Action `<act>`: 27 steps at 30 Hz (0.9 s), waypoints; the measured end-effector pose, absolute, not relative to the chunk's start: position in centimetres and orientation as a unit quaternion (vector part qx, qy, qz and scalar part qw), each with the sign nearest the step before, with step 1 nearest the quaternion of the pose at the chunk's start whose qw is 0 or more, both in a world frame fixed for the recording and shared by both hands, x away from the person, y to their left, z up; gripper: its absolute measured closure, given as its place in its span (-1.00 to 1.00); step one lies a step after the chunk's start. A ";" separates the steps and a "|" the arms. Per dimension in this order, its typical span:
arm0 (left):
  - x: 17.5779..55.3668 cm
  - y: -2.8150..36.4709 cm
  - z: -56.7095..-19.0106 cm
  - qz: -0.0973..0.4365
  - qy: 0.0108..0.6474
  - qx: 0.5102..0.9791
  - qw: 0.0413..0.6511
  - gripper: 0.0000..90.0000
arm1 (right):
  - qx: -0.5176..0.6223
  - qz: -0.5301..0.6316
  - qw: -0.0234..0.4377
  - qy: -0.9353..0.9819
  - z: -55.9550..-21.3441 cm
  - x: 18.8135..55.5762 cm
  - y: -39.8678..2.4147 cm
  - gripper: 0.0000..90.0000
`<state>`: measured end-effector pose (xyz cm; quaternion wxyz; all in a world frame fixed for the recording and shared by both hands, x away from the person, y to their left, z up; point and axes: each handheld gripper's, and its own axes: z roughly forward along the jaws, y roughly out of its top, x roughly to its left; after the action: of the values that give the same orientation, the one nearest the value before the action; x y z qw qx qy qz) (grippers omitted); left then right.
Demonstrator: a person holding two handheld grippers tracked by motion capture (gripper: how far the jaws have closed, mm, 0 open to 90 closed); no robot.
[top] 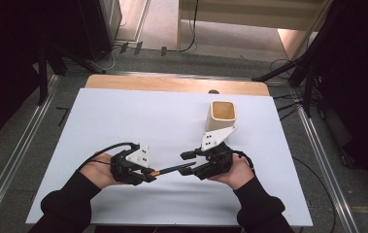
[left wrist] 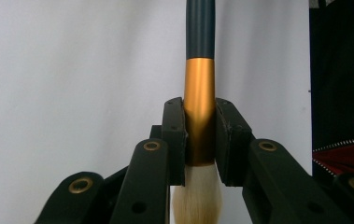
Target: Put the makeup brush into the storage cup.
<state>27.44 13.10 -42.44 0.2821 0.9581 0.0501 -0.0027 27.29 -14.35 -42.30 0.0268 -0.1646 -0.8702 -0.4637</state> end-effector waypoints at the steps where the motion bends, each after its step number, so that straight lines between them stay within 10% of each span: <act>1: 27.5 13.0 -42.5 -0.008 0.050 0.958 0.281 0.71 | -0.161 -0.454 0.033 -0.875 -42.6 27.4 -13.9 0.10; 27: 26.7 11.9 -43.1 -0.021 0.022 0.962 0.271 0.71 | -0.124 -0.375 0.086 -0.915 -44.5 27.4 -10.7 0.68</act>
<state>26.73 11.89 -43.09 0.2711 0.9621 0.0219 -0.0214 27.39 -10.65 -44.46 0.0862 -0.1241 -0.9146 -0.3751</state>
